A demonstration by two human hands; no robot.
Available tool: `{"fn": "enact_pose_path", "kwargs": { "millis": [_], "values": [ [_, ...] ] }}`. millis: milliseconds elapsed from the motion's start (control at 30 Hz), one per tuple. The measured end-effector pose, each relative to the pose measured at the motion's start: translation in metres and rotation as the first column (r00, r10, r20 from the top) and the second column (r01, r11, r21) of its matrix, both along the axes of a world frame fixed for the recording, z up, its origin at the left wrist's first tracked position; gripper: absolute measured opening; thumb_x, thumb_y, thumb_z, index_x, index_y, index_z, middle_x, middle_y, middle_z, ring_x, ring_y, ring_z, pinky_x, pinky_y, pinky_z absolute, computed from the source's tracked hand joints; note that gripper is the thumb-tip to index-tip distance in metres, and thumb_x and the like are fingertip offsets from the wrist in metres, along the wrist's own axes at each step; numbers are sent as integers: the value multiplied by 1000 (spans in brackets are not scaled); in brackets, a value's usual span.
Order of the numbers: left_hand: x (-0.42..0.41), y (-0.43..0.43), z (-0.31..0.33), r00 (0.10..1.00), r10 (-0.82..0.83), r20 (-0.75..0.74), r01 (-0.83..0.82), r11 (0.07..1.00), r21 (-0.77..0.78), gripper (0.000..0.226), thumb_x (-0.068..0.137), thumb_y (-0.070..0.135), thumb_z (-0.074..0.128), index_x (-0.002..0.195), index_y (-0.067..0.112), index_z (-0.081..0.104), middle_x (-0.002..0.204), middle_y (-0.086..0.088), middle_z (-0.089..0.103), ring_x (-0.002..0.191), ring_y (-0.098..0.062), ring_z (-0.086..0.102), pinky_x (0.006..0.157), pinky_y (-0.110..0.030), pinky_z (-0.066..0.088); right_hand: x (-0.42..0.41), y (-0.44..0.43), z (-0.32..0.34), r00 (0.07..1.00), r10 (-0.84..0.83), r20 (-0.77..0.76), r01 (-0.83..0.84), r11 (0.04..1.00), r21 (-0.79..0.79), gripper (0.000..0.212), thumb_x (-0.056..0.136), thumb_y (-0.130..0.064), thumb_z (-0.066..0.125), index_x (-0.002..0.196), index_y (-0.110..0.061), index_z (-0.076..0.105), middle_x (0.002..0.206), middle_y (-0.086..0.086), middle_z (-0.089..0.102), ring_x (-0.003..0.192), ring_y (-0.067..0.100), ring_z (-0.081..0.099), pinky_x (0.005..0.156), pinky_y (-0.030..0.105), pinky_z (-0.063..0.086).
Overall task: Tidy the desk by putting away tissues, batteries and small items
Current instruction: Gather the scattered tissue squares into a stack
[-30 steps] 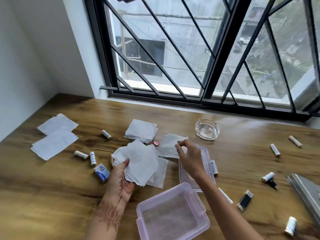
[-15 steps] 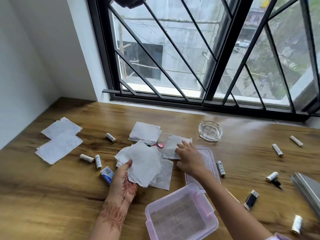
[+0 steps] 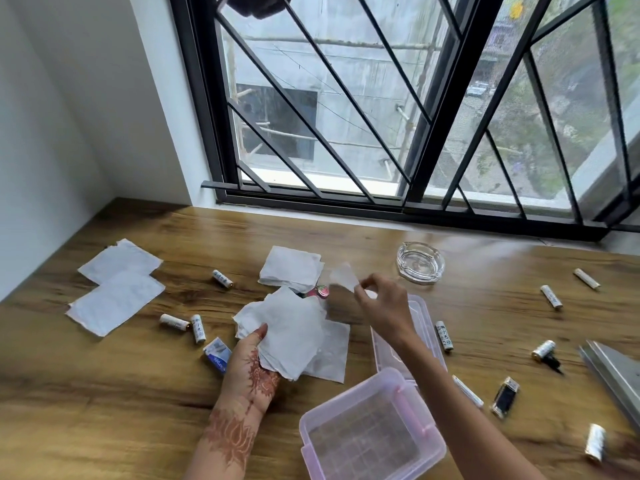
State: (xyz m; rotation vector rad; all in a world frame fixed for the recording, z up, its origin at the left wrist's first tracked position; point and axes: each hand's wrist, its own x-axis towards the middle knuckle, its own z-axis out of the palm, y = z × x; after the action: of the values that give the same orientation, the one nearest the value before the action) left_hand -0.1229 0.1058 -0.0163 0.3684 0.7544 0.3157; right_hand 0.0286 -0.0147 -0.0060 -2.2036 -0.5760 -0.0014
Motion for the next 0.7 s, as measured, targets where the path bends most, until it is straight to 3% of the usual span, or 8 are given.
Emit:
{"fn": "enact_pose_path", "kwargs": {
  "millis": [200, 300, 400, 567, 700],
  "values": [
    [2, -1, -5, 998, -59, 30, 60, 998, -22, 22, 94, 21, 45, 100, 6, 61, 71, -11, 74, 90, -27, 61, 81, -42, 46, -49, 19, 35, 995, 93, -33, -89, 990, 106, 11, 84, -15, 62, 88, -6, 66, 88, 5, 70, 78, 12, 61, 72, 30, 51],
    [1, 1, -6, 991, -104, 90, 107, 994, -28, 29, 95, 25, 41, 102, 8, 64, 80, -11, 74, 78, -26, 70, 68, -38, 58, -78, 31, 35, 987, 159, 11, -159, 985, 71, 12, 86, -18, 59, 88, -8, 64, 88, 6, 69, 78, 15, 61, 68, 25, 46],
    [-4, 2, -4, 977, -129, 169, 131, 991, -2, 41, 94, 32, 39, 91, 8, 72, 81, -11, 74, 69, -22, 72, 52, -35, 58, -104, 44, 27, 977, 211, 8, -211, 977, -7, 17, 88, -25, 54, 89, -11, 61, 90, 5, 67, 80, 16, 58, 62, 24, 37],
    [-20, 14, -10, 962, -207, 177, 193, 977, 96, 54, 87, 57, 42, 93, 10, 69, 85, -8, 73, 77, -20, 70, 67, -33, 57, -133, 58, 16, 952, 304, -26, -305, 950, -74, 25, 92, -35, 46, 98, -14, 60, 97, 5, 64, 88, 15, 55, 74, 32, 47],
    [-23, 26, -18, 985, -159, 73, 149, 981, 121, 29, 92, 30, 47, 101, 8, 64, 80, -9, 74, 70, -20, 71, 62, -33, 57, -129, 58, 21, 959, 281, -31, -280, 959, 38, 23, 92, -31, 50, 98, -12, 62, 98, 6, 67, 89, 17, 59, 75, 31, 47]
  ]
}}
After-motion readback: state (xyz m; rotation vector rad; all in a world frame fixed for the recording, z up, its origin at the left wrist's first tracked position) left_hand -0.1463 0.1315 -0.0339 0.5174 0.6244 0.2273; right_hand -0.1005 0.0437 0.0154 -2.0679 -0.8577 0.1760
